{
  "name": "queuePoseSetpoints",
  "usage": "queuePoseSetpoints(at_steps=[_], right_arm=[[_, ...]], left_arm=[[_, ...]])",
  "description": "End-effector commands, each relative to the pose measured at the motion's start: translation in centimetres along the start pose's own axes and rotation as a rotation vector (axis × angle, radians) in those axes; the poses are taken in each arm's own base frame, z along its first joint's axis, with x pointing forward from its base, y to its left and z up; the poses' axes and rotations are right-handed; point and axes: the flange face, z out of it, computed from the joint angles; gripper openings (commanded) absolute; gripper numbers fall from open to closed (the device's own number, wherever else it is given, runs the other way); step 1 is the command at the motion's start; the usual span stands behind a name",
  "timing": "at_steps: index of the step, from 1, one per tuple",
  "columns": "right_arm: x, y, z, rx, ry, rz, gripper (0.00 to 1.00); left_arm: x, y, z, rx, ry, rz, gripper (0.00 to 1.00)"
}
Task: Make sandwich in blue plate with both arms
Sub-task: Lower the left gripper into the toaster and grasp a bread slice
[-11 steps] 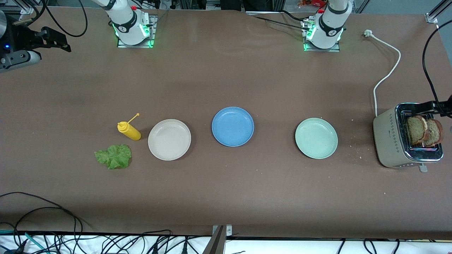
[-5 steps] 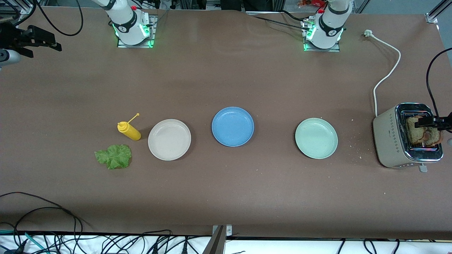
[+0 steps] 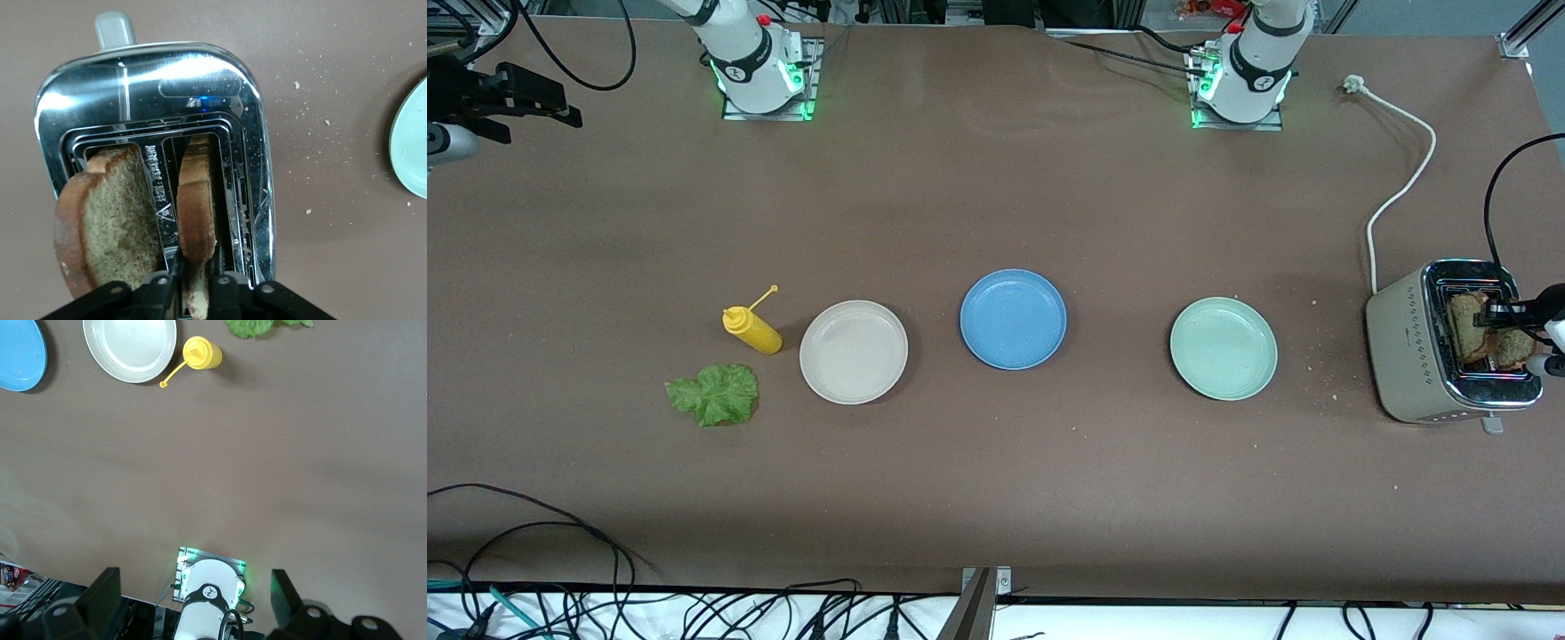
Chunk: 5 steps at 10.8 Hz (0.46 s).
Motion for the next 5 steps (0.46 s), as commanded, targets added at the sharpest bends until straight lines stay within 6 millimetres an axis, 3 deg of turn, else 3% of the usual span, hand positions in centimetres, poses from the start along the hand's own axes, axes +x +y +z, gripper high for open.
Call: queuePoseSetpoints(at_steps=[1, 3, 5], right_arm=[[-0.6, -0.3, -0.8, 0.018, -0.001, 0.007, 1.00], [-0.6, -0.3, -0.8, 0.018, -0.001, 0.006, 1.00], [-0.6, -0.3, -0.8, 0.018, -0.003, 0.004, 1.00]], left_arm=[[-0.2, 0.1, -1.0, 0.031, -0.002, 0.023, 0.00], [-0.5, 1.1, -3.0, 0.026, -0.021, 0.031, 0.00], [-1.5, 3.2, -8.3, 0.022, -0.062, 0.046, 0.00]])
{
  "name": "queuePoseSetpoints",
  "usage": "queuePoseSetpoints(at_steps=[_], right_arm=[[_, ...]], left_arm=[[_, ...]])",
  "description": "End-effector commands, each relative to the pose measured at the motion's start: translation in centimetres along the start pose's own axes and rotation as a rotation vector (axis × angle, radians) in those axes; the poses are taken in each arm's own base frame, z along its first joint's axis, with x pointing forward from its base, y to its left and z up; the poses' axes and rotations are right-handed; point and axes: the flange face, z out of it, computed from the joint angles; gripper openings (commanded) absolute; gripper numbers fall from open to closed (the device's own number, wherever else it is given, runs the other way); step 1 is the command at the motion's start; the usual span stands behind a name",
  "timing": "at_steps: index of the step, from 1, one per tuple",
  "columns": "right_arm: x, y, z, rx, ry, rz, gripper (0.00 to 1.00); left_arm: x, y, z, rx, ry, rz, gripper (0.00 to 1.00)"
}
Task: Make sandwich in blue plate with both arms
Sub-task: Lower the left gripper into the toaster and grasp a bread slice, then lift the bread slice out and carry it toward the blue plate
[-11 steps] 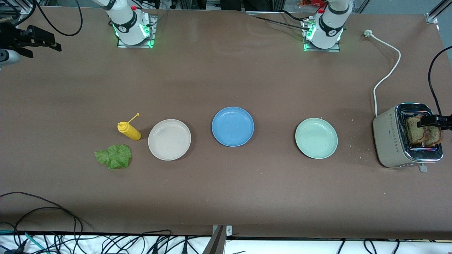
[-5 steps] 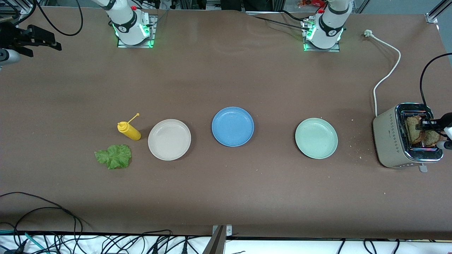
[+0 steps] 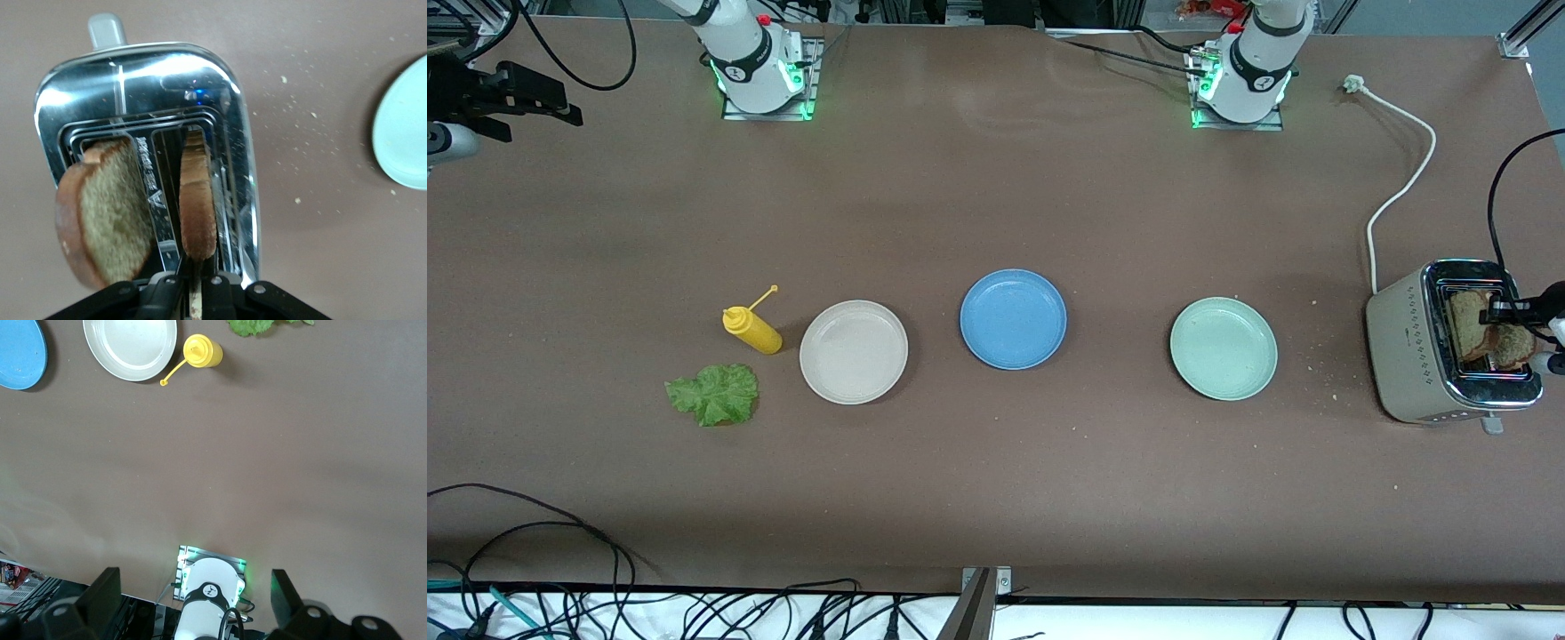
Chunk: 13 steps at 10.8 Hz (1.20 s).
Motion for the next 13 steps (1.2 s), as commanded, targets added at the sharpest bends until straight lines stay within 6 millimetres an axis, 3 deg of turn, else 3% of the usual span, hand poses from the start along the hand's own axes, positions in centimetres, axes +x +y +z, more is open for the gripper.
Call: queuePoseSetpoints(at_steps=[1, 3, 4, 6, 9, 13], right_arm=[[-0.7, -0.3, -0.8, 0.017, -0.006, 0.003, 1.00], [-1.3, -0.4, -1.9, 0.016, 0.000, 0.005, 1.00], [-1.5, -0.4, -2.0, 0.017, -0.008, 0.007, 1.00], [-1.8, -0.4, -1.9, 0.021, -0.024, 0.013, 1.00], [-1.6, -0.7, -1.8, 0.020, -0.029, 0.010, 1.00], [-1.2, -0.9, -1.5, 0.018, -0.028, 0.008, 1.00]], left_arm=[[-2.0, 3.5, -8.1, 0.063, -0.047, 0.049, 0.00], [-2.3, 8.2, -12.0, 0.107, -0.026, 0.125, 0.00], [-2.3, 11.8, -13.1, 0.110, -0.037, 0.174, 0.00], [-1.8, 19.6, -13.5, 0.122, -0.097, 0.287, 0.00], [-0.5, 28.2, -12.2, -0.015, -0.101, 0.398, 0.00], [3.7, 41.1, -6.3, -0.315, -0.101, 0.476, 0.00]])
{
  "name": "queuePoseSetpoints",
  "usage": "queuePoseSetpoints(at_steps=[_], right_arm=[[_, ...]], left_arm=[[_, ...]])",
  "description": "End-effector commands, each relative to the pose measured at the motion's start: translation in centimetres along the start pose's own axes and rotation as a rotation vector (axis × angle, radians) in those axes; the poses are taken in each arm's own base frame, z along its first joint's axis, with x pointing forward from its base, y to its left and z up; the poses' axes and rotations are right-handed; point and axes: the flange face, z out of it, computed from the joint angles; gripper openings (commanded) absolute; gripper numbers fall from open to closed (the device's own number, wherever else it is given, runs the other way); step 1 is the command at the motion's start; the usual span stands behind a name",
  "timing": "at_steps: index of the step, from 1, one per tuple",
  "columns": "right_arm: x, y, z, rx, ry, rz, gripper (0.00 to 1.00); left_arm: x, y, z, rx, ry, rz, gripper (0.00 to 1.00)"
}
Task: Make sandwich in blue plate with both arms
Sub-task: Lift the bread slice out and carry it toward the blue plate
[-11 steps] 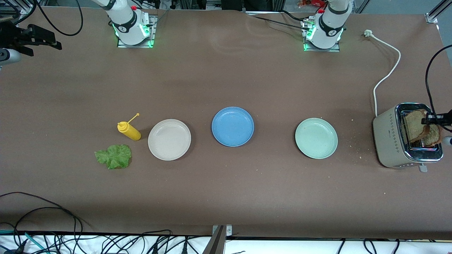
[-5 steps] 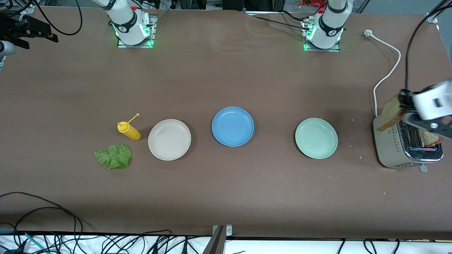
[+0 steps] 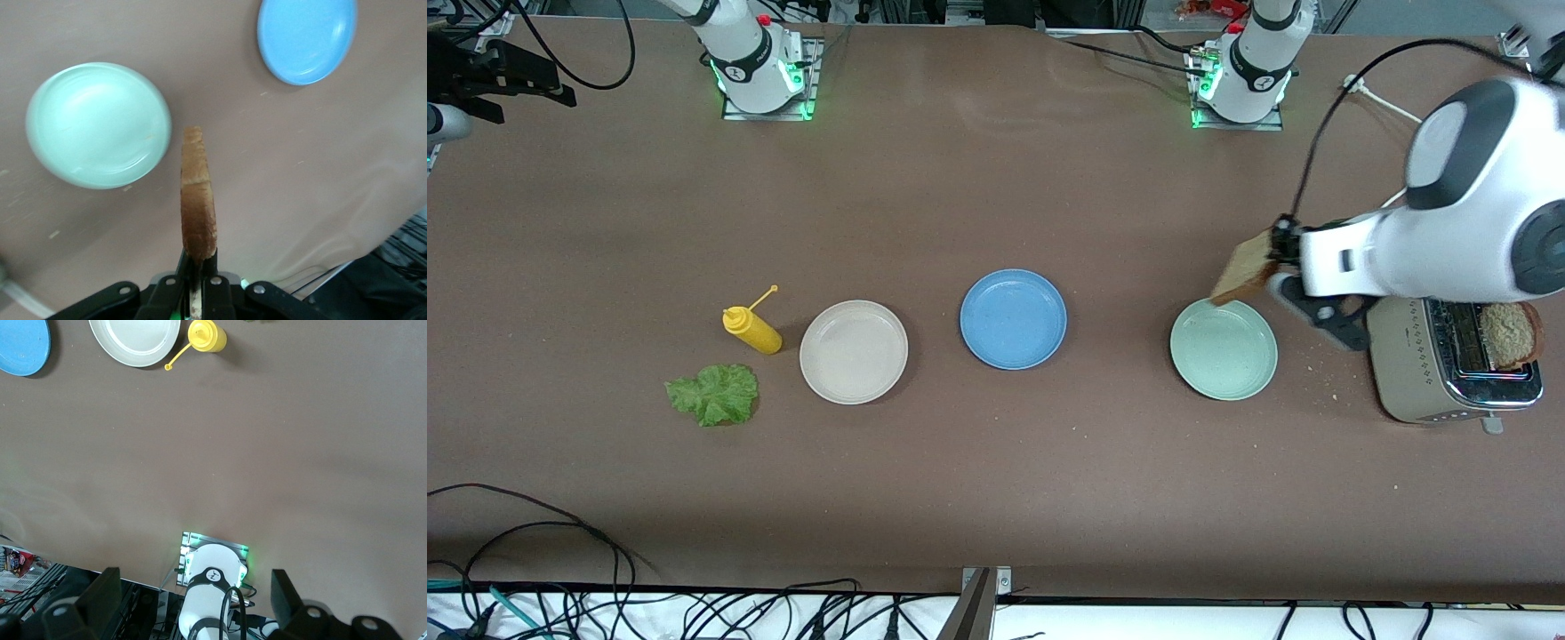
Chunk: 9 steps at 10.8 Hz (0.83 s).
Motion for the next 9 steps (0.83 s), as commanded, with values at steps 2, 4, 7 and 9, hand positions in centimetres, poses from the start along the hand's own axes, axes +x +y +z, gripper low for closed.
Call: queuePoseSetpoints(at_steps=[2, 4, 7, 9], right_arm=[[0.2, -0.4, -0.3, 0.015, 0.001, 0.007, 1.00], [0.3, -0.3, -0.4, 0.013, 0.012, 0.009, 1.00], [1.4, 0.2, -0.2, 0.003, 0.043, 0.013, 1.00], [2.6, 0.8, 0.1, -0.009, 0.063, 0.015, 1.00]], left_arm=[[9.8, 5.5, 7.2, -0.308, 0.122, 0.002, 0.00], [14.0, 5.4, 10.8, -0.439, 0.216, -0.035, 0.00], [19.9, 6.0, 16.7, -0.545, 0.396, -0.146, 0.00], [21.7, 6.6, 19.5, -0.593, 0.450, -0.200, 0.00]])
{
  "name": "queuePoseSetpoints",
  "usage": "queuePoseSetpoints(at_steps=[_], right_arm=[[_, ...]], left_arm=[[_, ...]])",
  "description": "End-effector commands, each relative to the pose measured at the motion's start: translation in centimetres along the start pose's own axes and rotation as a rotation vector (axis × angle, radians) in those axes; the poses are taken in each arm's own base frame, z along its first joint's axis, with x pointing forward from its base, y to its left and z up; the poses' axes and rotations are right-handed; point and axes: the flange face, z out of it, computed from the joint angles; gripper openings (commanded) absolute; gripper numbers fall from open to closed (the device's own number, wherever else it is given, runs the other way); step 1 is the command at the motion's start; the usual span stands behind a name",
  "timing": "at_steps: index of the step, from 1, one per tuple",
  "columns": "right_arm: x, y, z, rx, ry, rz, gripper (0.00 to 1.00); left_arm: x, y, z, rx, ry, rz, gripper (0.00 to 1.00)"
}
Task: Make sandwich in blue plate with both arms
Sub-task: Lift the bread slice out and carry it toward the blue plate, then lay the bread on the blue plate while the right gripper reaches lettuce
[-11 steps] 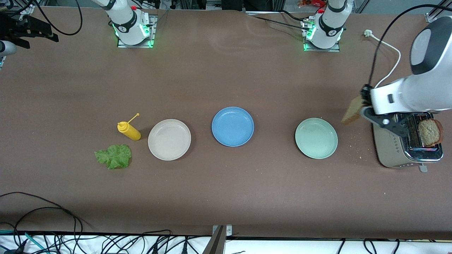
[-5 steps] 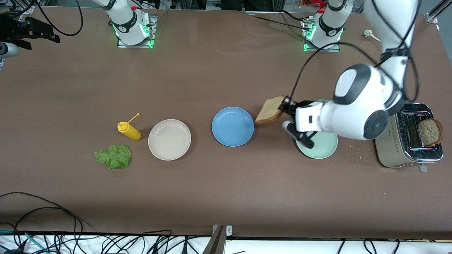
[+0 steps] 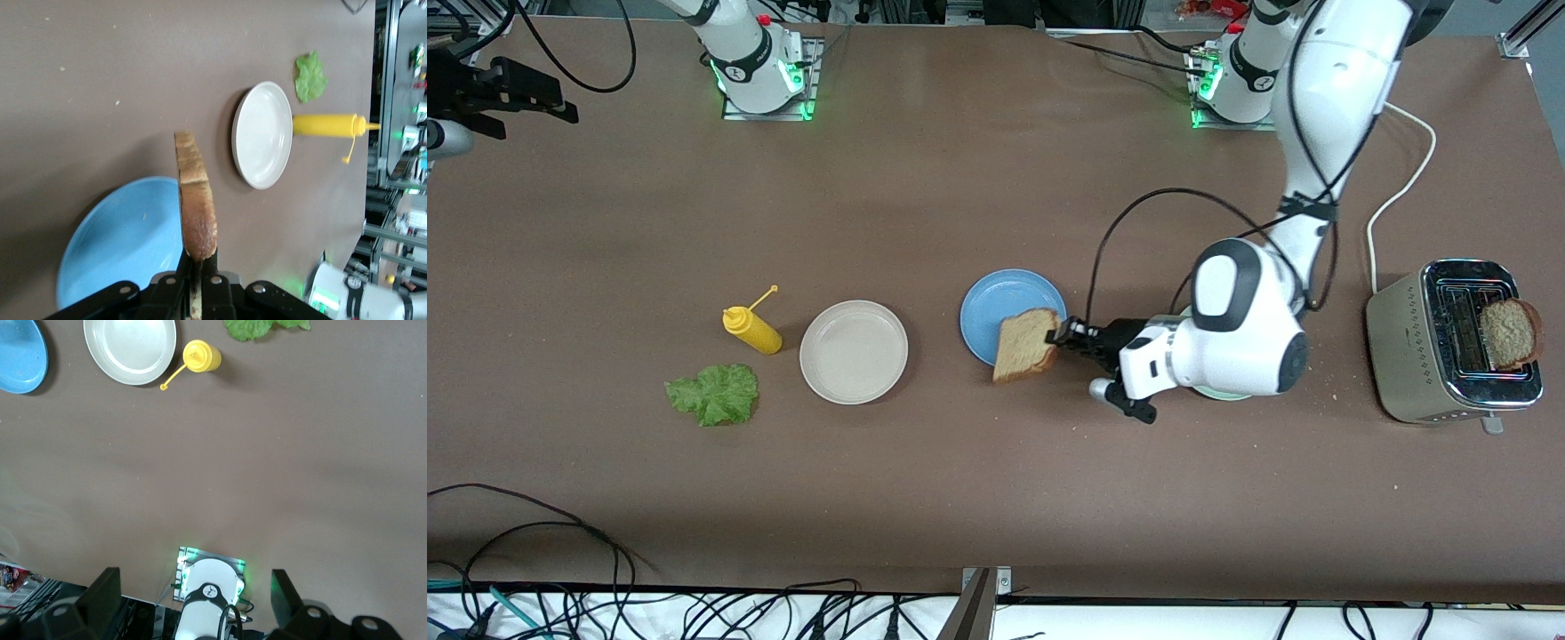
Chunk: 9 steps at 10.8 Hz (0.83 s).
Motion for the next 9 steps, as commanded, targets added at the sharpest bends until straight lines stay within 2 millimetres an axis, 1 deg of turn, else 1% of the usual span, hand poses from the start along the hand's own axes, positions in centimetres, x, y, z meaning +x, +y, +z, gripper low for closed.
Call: queuePoseSetpoints(at_steps=[1, 2, 3, 4, 5, 6, 7, 8, 9], right_arm=[[2.2, 0.8, 0.5, -0.010, 0.032, 0.013, 1.00], [3.0, 0.9, 0.9, -0.019, 0.035, 0.015, 1.00], [3.2, 1.0, 0.8, -0.026, 0.048, 0.001, 1.00], [3.2, 1.1, 0.7, -0.031, 0.052, 0.003, 1.00], [3.3, 1.5, 0.4, -0.035, 0.068, 0.007, 1.00], [3.6, 1.8, 0.1, -0.042, 0.105, 0.010, 1.00], [4.5, 1.9, 0.0, -0.058, 0.149, 0.004, 1.00], [5.4, 1.9, 0.3, -0.071, 0.173, -0.014, 1.00], [6.5, 1.4, 1.0, -0.098, 0.203, -0.029, 1.00]], left_arm=[[0.5, -1.0, 3.4, -0.048, 0.048, -0.047, 0.00], [0.0, -1.7, 4.0, -0.049, 0.029, -0.072, 0.00], [-0.7, -2.0, 4.9, -0.052, -0.001, -0.086, 0.00], [-1.6, -2.0, 5.9, -0.071, -0.045, -0.095, 0.00], [-2.8, -2.7, 7.1, -0.083, -0.091, -0.096, 0.00], [-3.7, -2.7, 8.1, -0.102, -0.136, -0.066, 0.00], [-4.6, -3.2, 9.0, -0.111, -0.165, -0.061, 0.00], [-5.2, -3.1, 9.7, -0.115, -0.182, -0.063, 0.00], [-5.5, -3.4, 10.0, -0.115, -0.192, -0.049, 0.00]])
